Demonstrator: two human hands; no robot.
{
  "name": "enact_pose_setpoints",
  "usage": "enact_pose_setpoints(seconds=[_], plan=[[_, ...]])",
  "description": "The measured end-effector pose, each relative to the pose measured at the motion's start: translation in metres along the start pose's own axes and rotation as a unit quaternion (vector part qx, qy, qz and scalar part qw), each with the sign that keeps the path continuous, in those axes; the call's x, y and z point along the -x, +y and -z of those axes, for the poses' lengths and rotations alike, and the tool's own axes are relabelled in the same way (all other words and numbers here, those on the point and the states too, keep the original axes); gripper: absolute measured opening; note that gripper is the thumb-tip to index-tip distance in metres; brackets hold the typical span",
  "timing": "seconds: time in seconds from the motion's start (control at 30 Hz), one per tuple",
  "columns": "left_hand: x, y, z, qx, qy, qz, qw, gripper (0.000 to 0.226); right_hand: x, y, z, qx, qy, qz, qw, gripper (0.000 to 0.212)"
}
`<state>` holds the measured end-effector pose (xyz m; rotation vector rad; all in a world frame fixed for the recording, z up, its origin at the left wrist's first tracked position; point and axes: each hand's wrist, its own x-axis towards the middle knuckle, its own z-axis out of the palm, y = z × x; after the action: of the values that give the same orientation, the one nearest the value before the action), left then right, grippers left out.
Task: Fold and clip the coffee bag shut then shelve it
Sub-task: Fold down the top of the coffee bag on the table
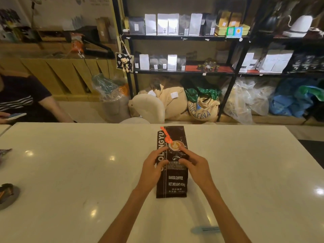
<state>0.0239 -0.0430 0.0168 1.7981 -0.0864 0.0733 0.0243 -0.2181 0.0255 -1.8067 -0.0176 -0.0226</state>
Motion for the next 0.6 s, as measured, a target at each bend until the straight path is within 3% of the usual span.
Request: enact_pose_setpoints(seconds=[0.2, 0.37, 0.47, 0.53, 0.6], plan=[[-0.009, 0.005, -0.003, -0.060, 0.083, -0.015, 0.995, 0.028, -0.009, 0.004, -0.001, 0.022, 0.055, -0.009, 0.998, 0.032], [-0.014, -0.001, 0.001, -0.119, 0.102, 0.000, 0.988, 0.011, -0.010, 0.014, 0.002, 0.161, 0.100, 0.012, 0.982, 0.020], [-0.015, -0.005, 0.007, -0.047, 0.050, 0.045, 0.997, 0.008, -0.012, 0.010, 0.010, 0.095, 0.090, 0.004, 0.991, 0.028], [-0.010, 0.000, 0.007, 0.055, -0.010, 0.057, 0.997, 0.012, -0.012, 0.004, 0.013, 0.015, 0.070, -0.018, 0.997, 0.024], [-0.006, 0.007, 0.000, 0.082, -0.019, 0.054, 0.995, 0.017, -0.010, 0.000, 0.011, -0.059, 0.073, -0.033, 0.995, 0.018]])
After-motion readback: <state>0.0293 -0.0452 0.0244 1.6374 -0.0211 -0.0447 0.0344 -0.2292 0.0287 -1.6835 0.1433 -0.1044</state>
